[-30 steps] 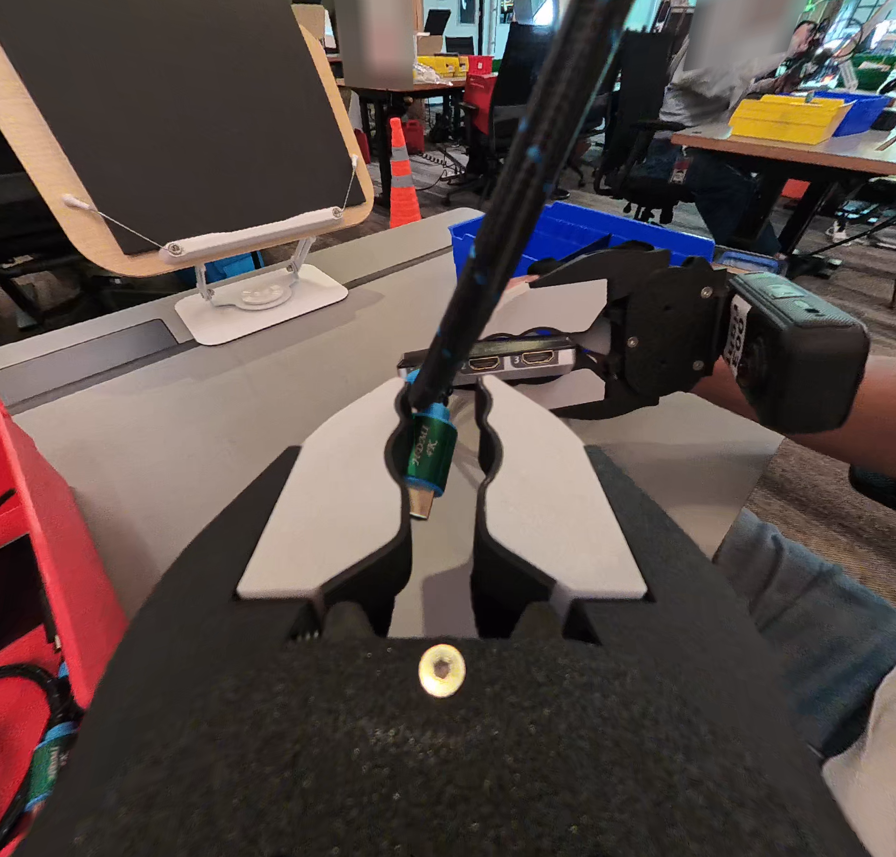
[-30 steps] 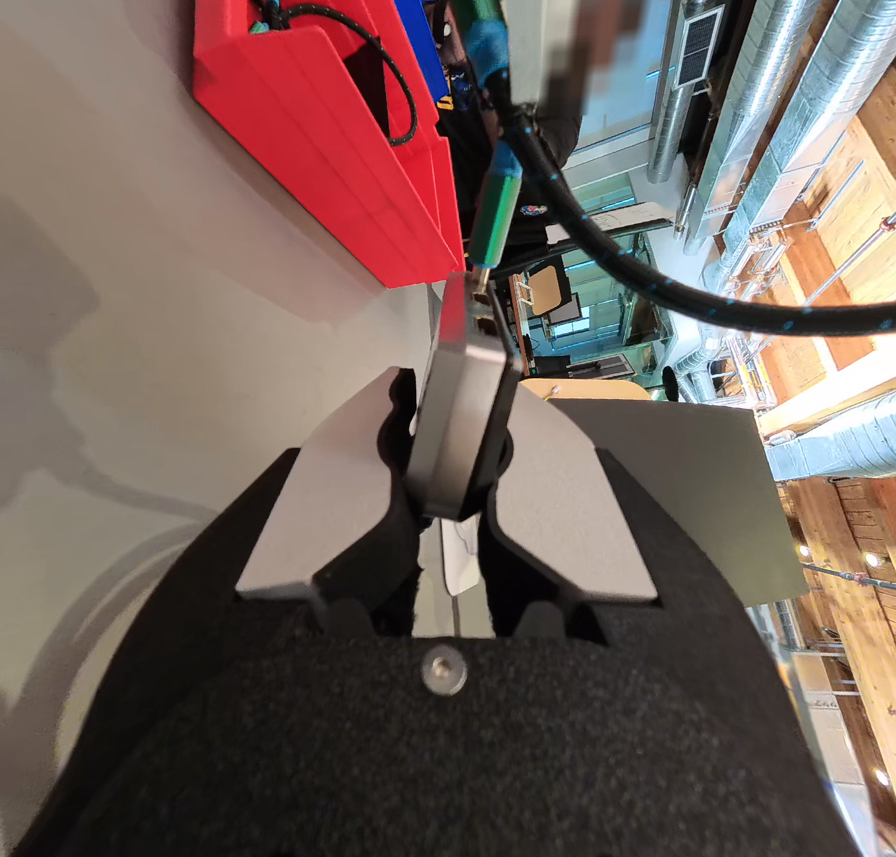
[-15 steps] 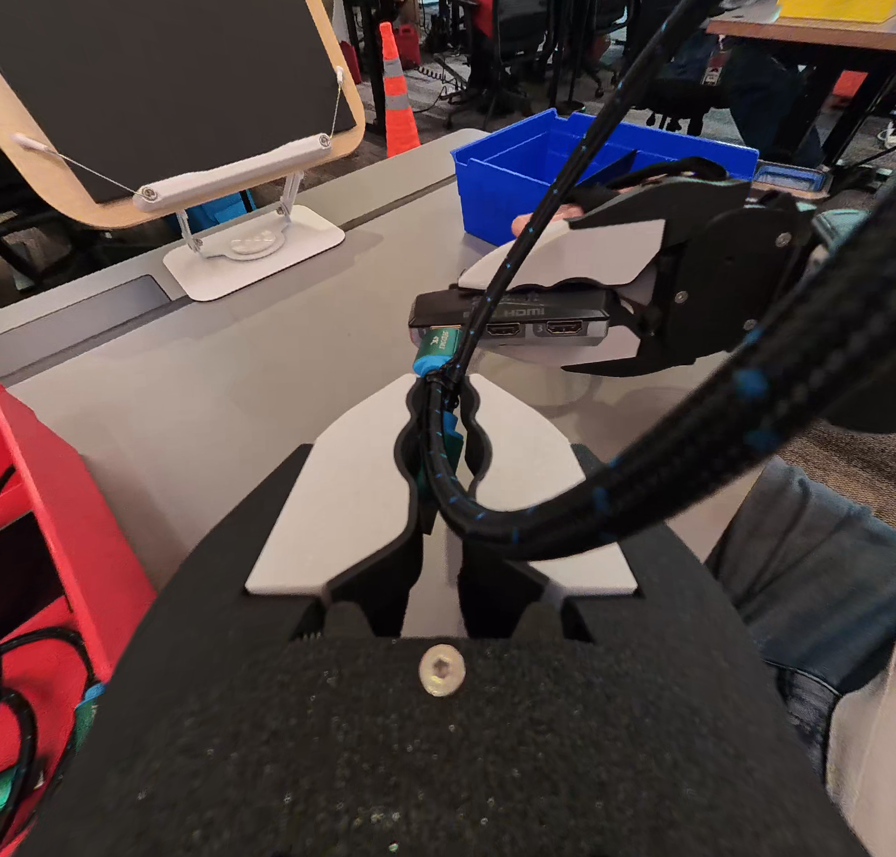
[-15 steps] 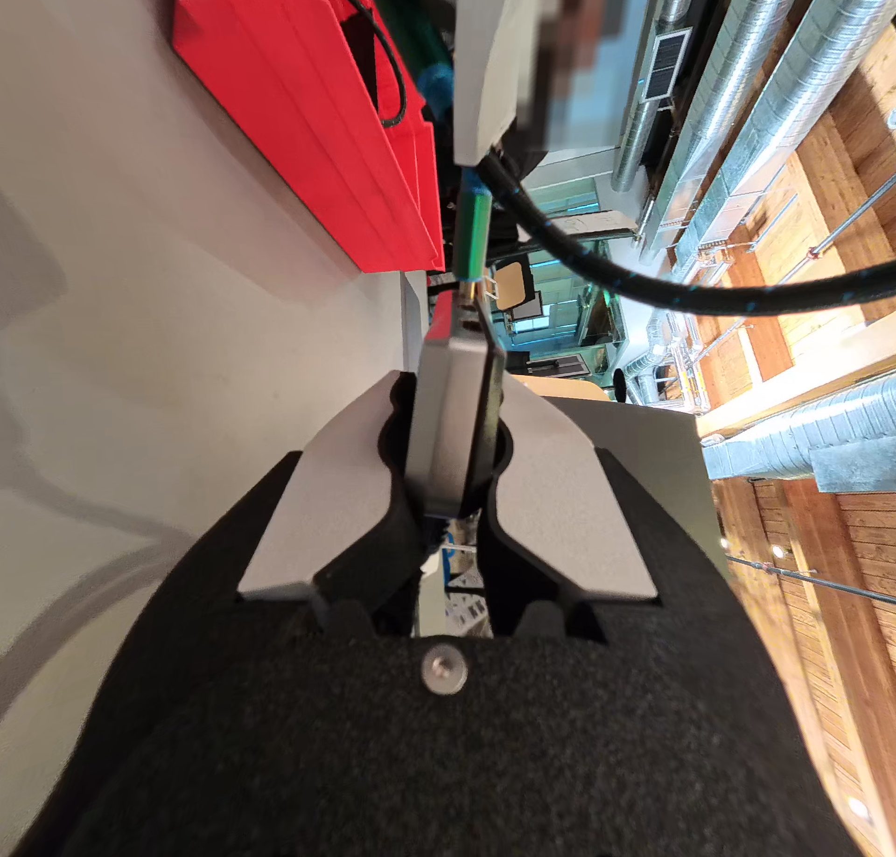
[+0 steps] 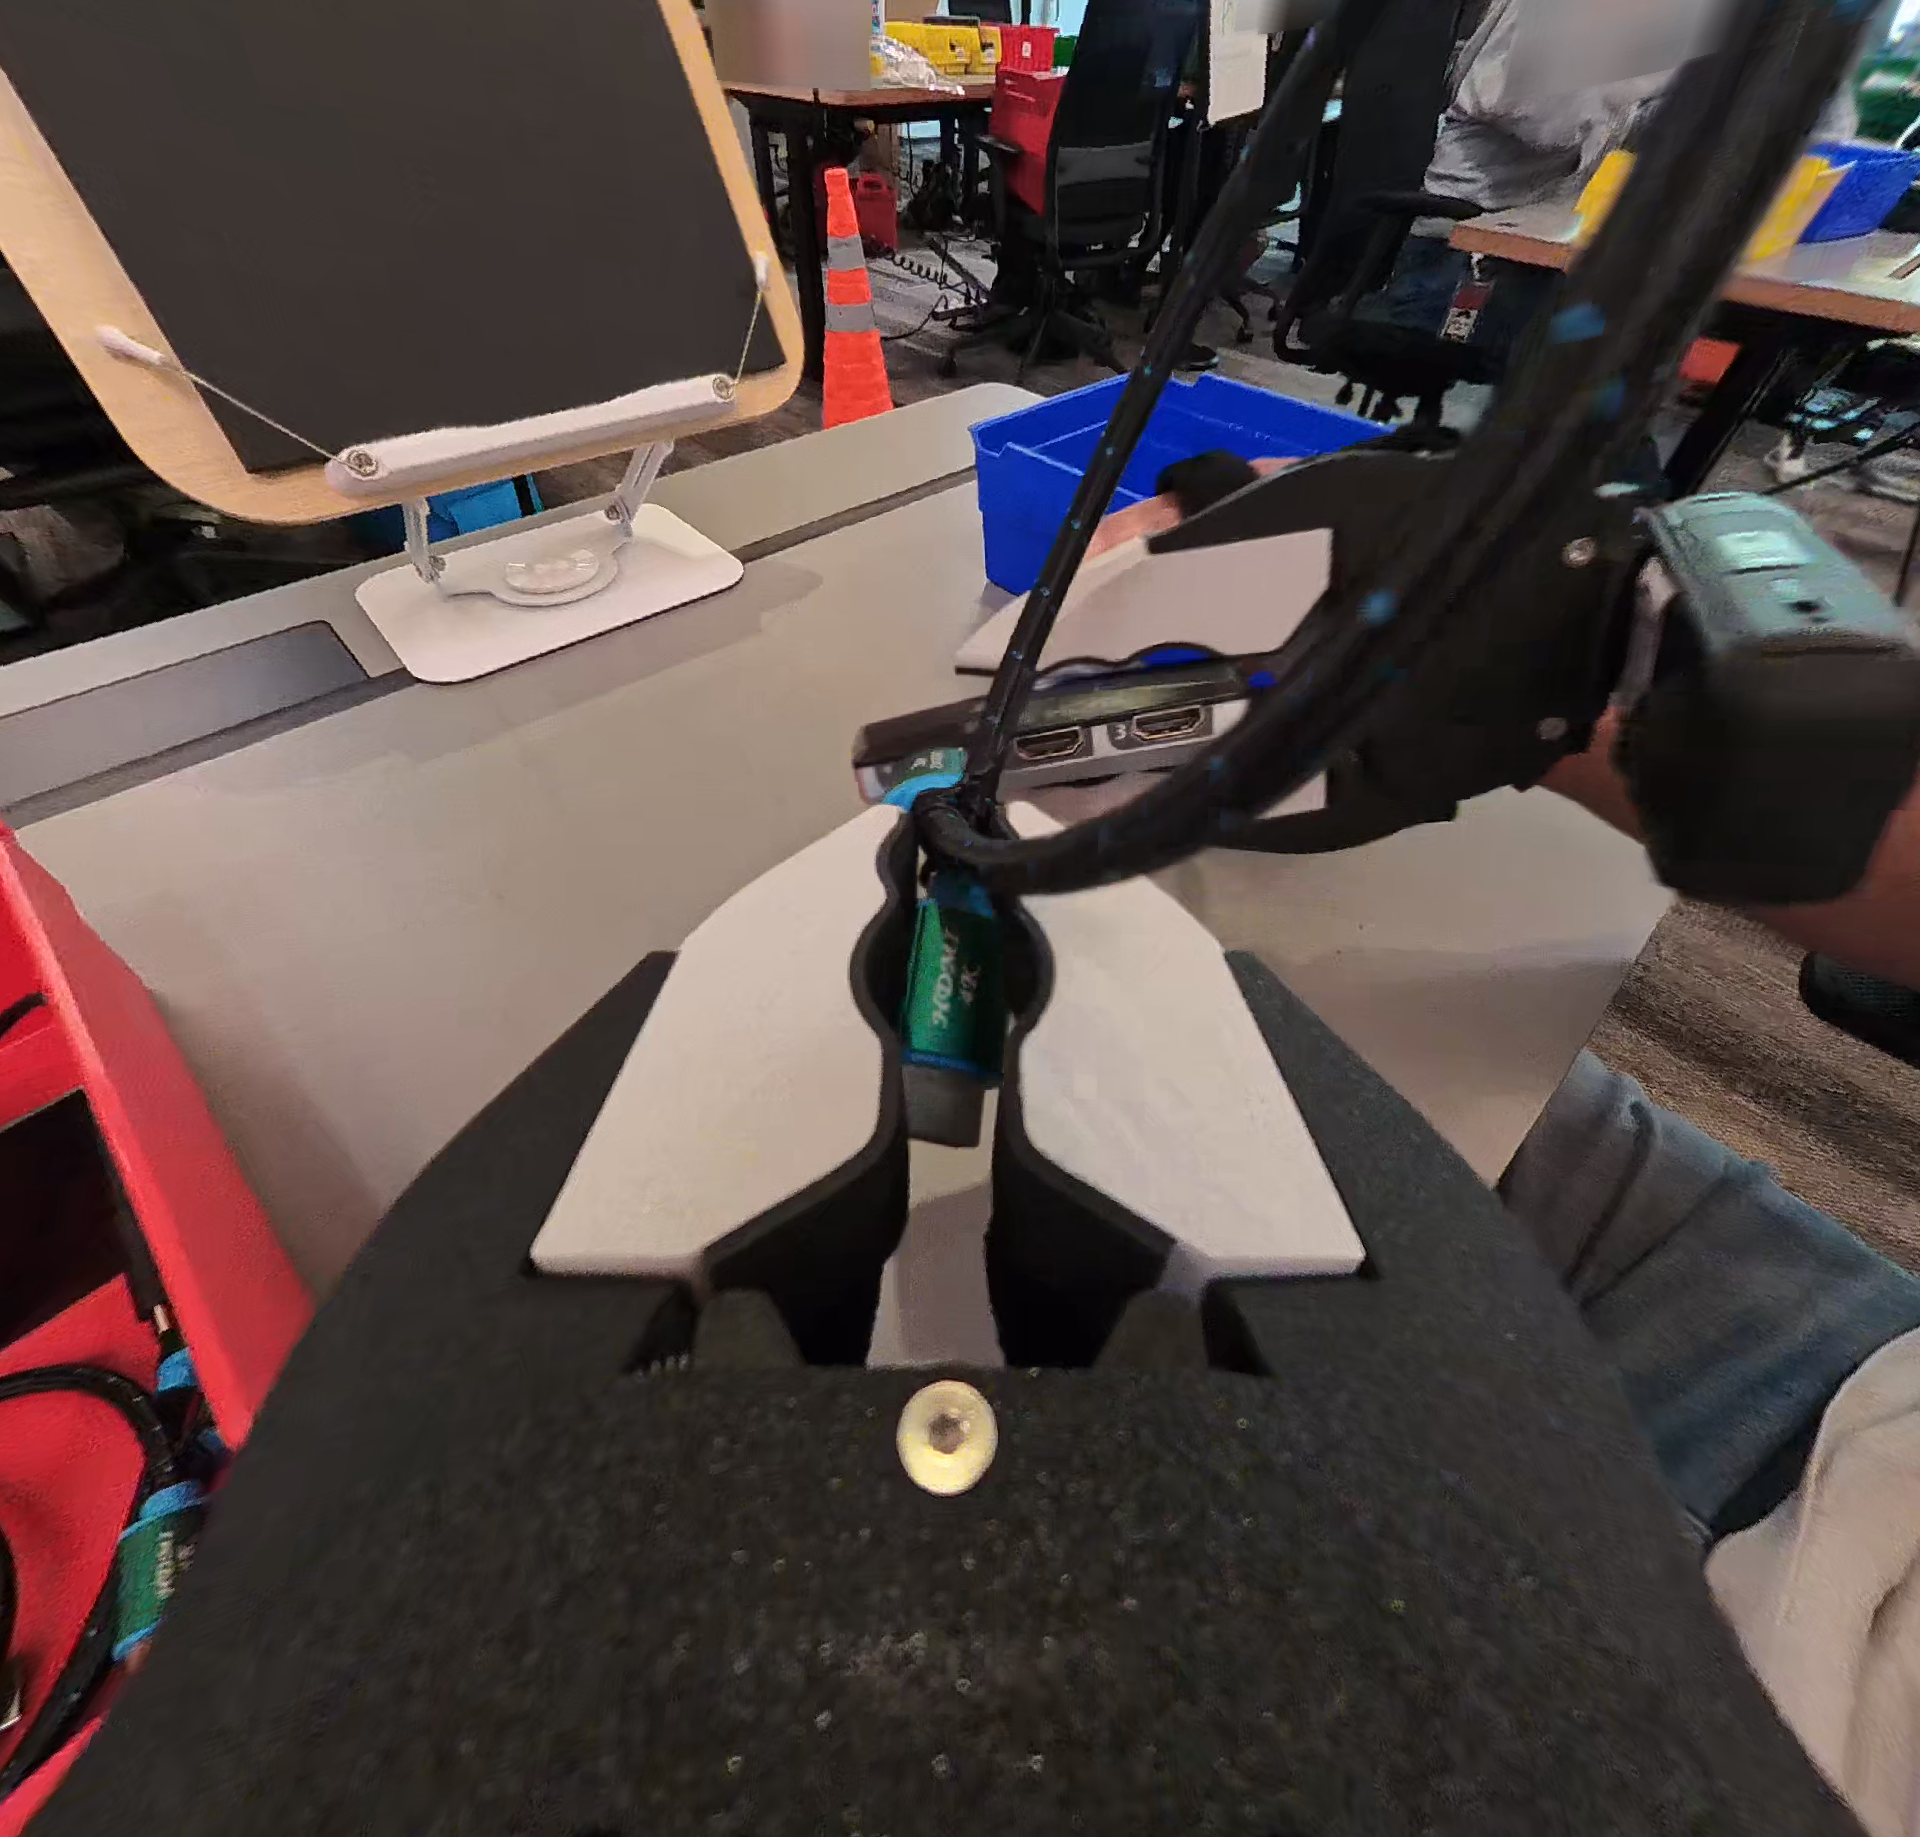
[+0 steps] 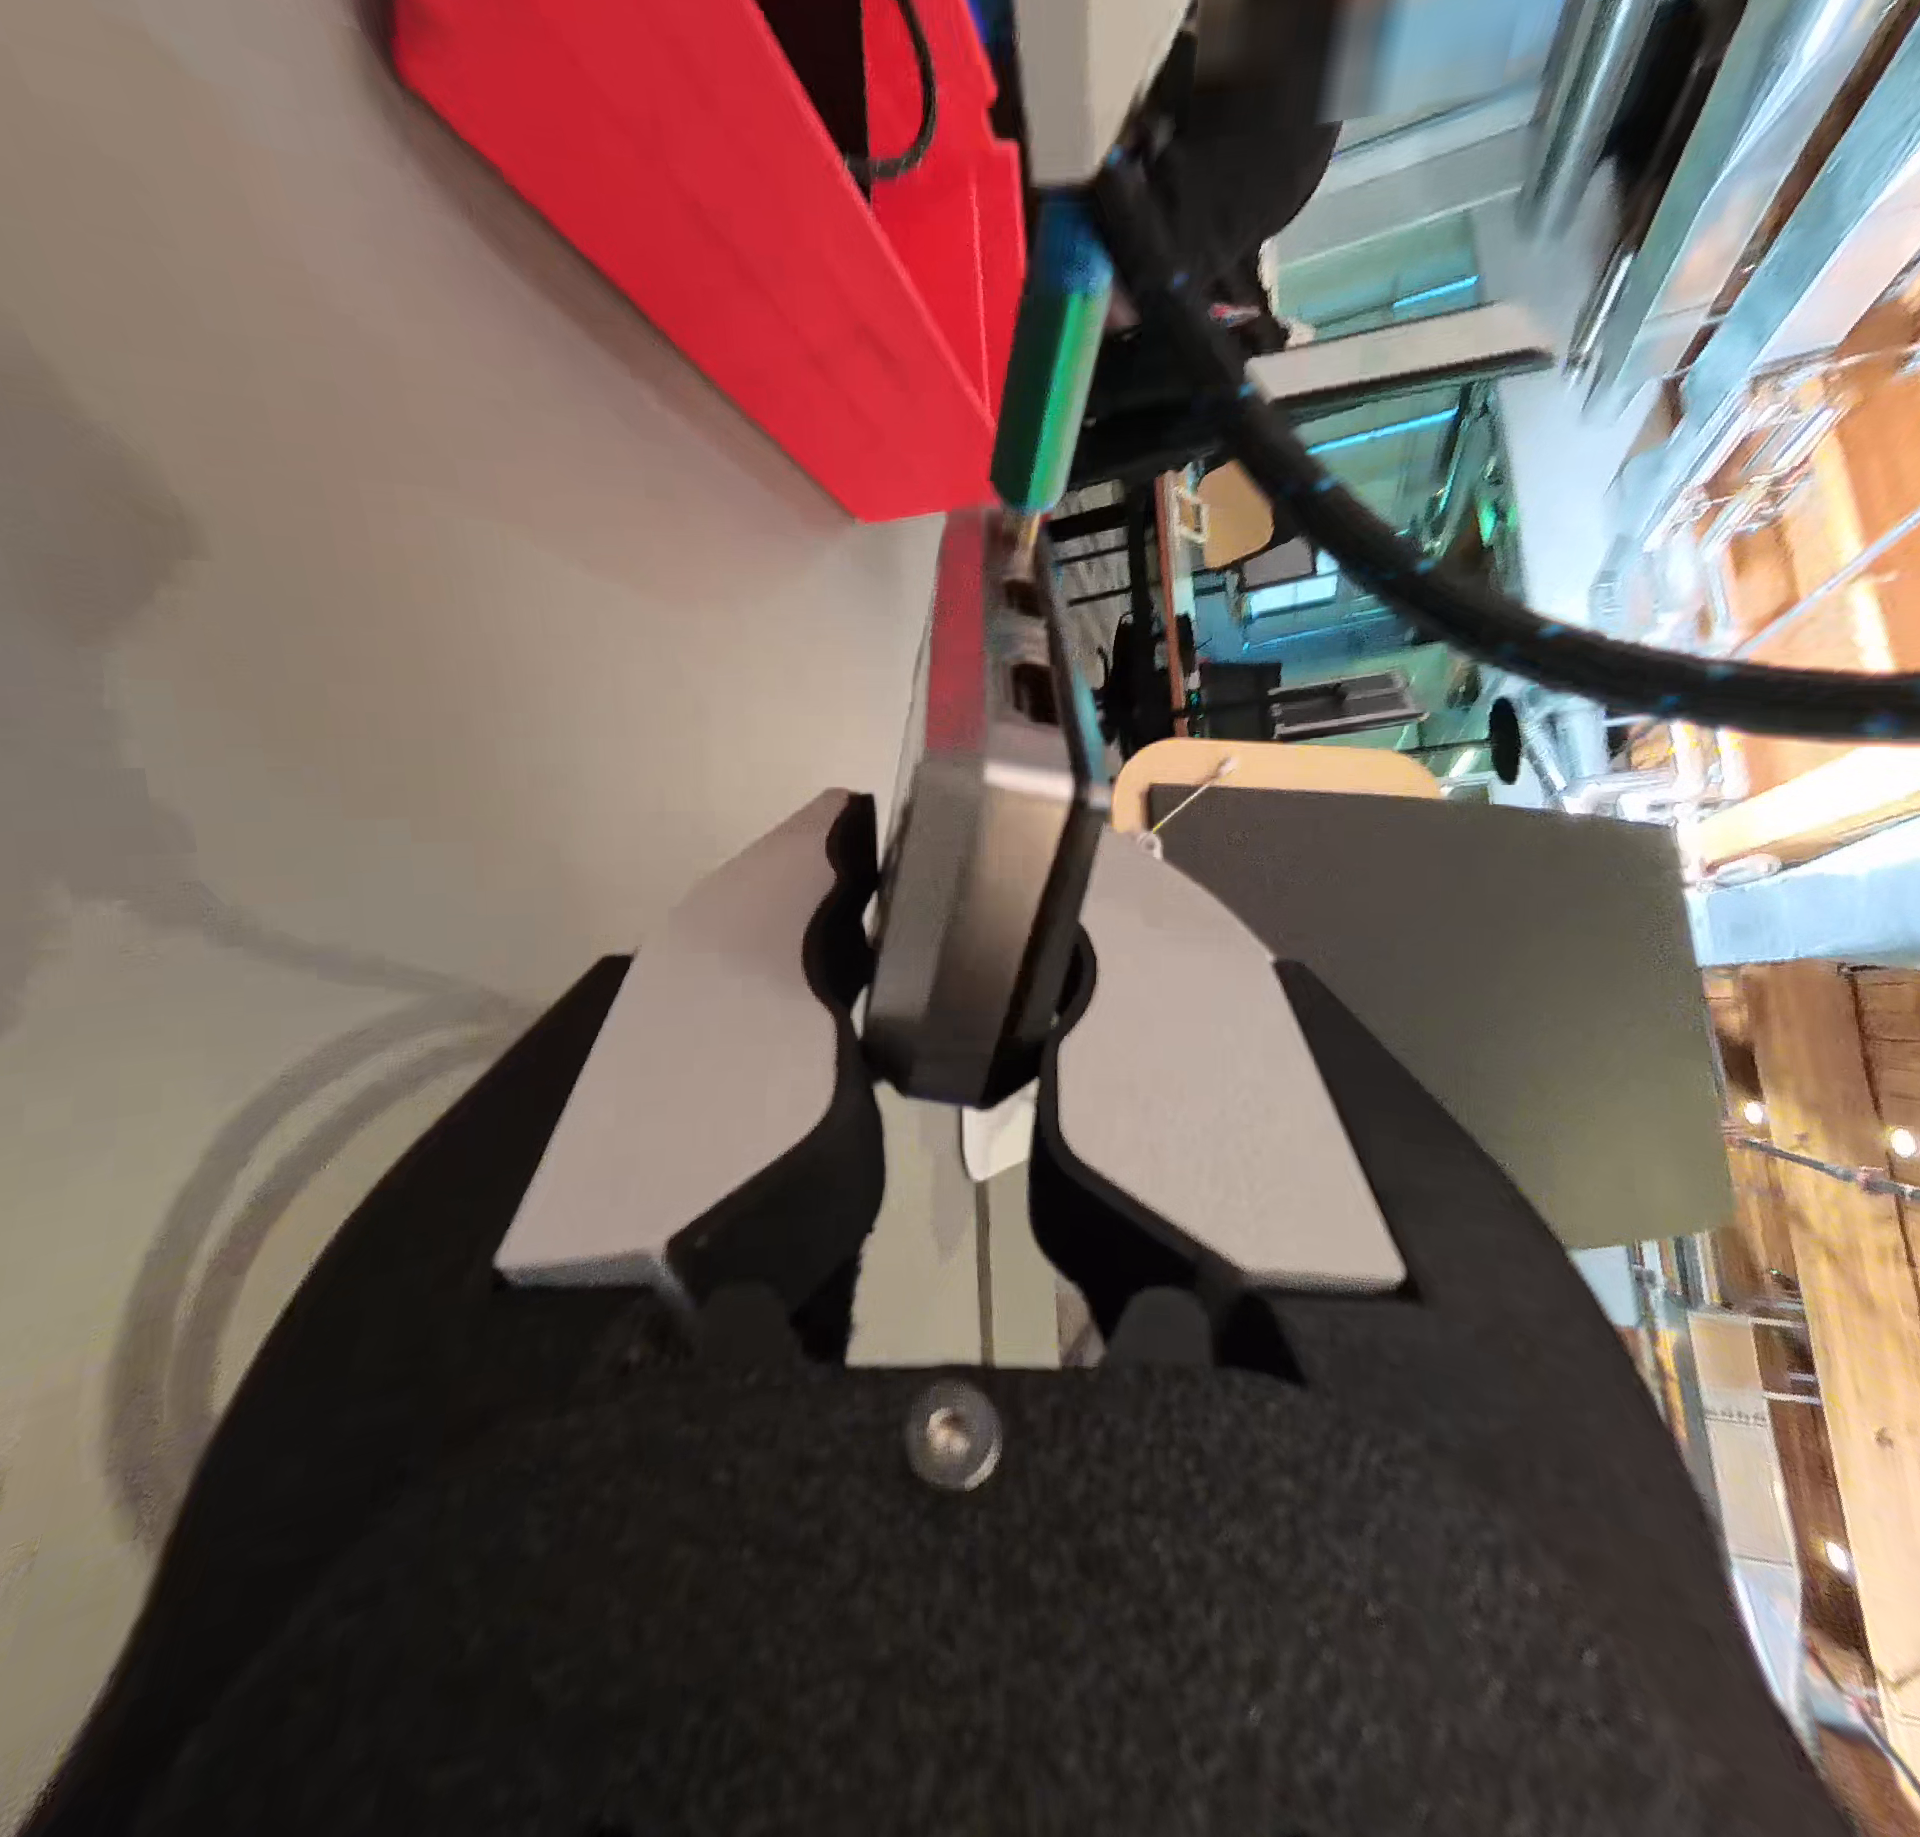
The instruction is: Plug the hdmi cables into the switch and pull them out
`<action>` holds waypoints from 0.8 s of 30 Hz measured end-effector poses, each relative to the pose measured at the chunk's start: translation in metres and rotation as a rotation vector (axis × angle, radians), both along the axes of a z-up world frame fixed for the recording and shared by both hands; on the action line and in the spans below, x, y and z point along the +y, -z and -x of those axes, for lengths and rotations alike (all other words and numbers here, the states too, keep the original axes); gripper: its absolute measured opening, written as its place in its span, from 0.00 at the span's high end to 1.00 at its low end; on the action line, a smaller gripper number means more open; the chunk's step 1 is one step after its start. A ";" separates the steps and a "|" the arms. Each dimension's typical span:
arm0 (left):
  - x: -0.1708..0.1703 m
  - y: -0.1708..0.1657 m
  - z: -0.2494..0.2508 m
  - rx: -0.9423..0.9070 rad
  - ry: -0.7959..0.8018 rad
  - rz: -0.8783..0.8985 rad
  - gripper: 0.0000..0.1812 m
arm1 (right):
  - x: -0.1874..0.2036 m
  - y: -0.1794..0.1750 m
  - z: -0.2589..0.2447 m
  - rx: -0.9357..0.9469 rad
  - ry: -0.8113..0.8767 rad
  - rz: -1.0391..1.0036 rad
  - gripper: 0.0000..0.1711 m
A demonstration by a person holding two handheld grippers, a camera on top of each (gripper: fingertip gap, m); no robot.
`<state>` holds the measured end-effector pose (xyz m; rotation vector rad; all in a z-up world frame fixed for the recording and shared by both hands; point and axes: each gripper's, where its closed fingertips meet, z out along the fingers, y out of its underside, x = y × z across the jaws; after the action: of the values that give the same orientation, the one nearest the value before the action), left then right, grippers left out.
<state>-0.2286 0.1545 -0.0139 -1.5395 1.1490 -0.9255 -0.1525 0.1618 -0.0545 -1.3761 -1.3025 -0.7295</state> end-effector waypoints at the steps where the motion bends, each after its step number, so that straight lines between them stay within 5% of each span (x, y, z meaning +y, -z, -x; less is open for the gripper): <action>1: -0.001 -0.001 0.000 -0.013 0.003 0.013 0.93 | 0.002 0.003 -0.001 0.003 0.013 0.019 0.82; 6: -0.005 0.005 -0.003 -0.031 -0.008 0.058 0.93 | 0.008 0.020 0.011 0.000 0.018 0.066 0.73; 16: -0.031 -0.008 -0.008 -0.046 0.098 -0.070 0.92 | 0.011 -0.003 0.003 0.056 -0.031 -0.053 0.77; 21: -0.041 -0.033 0.008 -0.172 0.250 -0.075 0.67 | 0.006 -0.013 -0.005 0.157 -0.098 -0.021 0.77; 24: -0.037 -0.050 0.021 -0.261 0.368 -0.132 0.64 | -0.003 -0.020 -0.009 0.233 -0.186 0.030 0.77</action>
<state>-0.2499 0.1174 0.0357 -1.0820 1.2951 -1.2273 -0.1439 0.1589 -0.0342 -1.3014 -1.2394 -0.4123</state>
